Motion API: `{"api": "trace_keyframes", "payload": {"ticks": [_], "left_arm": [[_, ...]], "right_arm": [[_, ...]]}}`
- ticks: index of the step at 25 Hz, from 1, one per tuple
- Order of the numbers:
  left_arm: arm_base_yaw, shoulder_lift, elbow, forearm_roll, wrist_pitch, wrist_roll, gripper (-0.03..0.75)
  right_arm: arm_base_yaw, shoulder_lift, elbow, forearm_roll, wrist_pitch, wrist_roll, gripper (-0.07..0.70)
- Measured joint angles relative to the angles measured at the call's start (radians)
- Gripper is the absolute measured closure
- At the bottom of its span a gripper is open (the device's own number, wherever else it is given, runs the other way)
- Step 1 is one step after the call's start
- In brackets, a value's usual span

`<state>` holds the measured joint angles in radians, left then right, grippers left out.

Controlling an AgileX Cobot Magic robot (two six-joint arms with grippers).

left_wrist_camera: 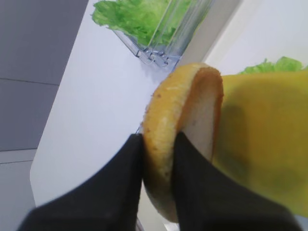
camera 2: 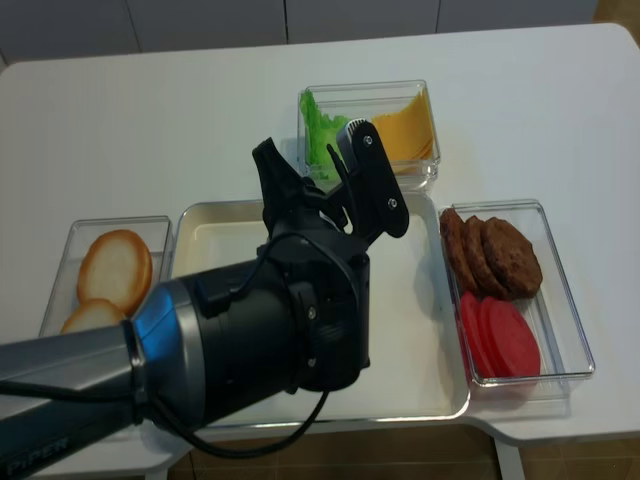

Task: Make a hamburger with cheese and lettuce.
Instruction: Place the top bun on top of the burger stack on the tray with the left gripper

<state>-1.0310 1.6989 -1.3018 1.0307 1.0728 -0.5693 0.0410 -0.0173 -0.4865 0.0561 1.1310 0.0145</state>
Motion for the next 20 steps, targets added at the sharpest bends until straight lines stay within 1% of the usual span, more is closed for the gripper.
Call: {"api": "trace_keyframes", "payload": {"ticks": [20], "left_arm": [[-0.001,0.003,-0.002,-0.016,-0.004,-0.022,0.582]], "right_arm": [[0.000,0.000,0.000,0.000,0.000,0.000,0.185]]}}
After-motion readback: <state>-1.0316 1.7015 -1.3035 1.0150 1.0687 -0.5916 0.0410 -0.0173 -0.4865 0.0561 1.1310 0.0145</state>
